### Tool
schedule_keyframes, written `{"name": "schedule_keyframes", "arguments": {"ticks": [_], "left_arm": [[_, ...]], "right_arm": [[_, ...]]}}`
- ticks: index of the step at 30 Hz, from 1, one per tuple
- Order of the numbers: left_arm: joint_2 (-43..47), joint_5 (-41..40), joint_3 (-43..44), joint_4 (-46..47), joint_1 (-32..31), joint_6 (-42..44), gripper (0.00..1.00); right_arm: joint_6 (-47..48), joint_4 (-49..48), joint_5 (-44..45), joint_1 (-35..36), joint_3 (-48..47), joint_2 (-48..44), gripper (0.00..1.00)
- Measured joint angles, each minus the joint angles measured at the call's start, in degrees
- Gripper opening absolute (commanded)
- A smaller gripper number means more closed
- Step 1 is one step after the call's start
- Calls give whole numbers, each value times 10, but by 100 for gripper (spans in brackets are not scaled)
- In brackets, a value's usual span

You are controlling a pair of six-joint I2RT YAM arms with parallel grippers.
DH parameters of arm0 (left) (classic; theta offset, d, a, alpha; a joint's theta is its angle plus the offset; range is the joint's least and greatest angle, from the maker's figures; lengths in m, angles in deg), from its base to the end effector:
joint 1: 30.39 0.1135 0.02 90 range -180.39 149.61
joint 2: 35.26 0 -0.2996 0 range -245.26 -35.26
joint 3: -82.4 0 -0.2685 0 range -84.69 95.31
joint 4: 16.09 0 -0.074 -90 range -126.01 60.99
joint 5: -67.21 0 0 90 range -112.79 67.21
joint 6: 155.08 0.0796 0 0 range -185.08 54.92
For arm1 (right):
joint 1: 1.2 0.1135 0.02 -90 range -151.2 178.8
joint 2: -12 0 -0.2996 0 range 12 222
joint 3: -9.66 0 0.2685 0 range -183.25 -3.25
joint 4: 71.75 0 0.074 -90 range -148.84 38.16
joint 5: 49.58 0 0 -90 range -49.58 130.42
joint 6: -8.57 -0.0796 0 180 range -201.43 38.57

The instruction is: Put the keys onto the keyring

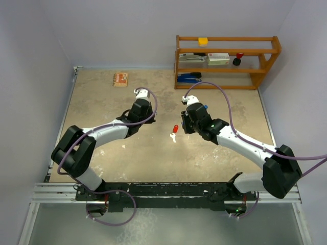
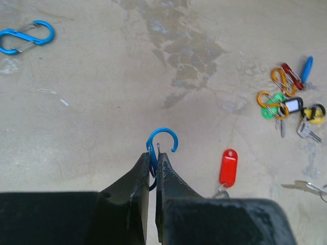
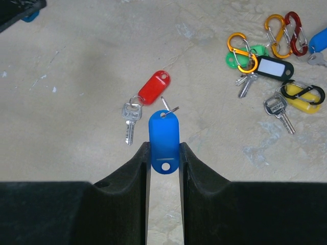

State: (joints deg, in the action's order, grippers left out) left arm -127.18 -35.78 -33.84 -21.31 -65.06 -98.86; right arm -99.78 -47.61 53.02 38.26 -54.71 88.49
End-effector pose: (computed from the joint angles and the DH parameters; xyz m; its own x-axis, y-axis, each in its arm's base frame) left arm 0.3337 -0.2090 0.2028 -0.5985 -0.2448 -0.7628 0.0808 0.9289 -0.3615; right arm 0.2695 0.1994 0.2587 -0.5859 -0.0844 -0.8060 -0.3160 0.9396 0.1314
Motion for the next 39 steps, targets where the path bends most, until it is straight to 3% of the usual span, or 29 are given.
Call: {"name": "schedule_keyframes", "arguments": {"ticks": [19, 39], "left_arm": [[43, 51, -21, 0, -81, 0, 0], [82, 81, -40, -13, -83, 7, 0]], "right_arm": [[75, -26, -214, 0, -1, 0, 24], [86, -30, -227, 0, -24, 35, 24]]}}
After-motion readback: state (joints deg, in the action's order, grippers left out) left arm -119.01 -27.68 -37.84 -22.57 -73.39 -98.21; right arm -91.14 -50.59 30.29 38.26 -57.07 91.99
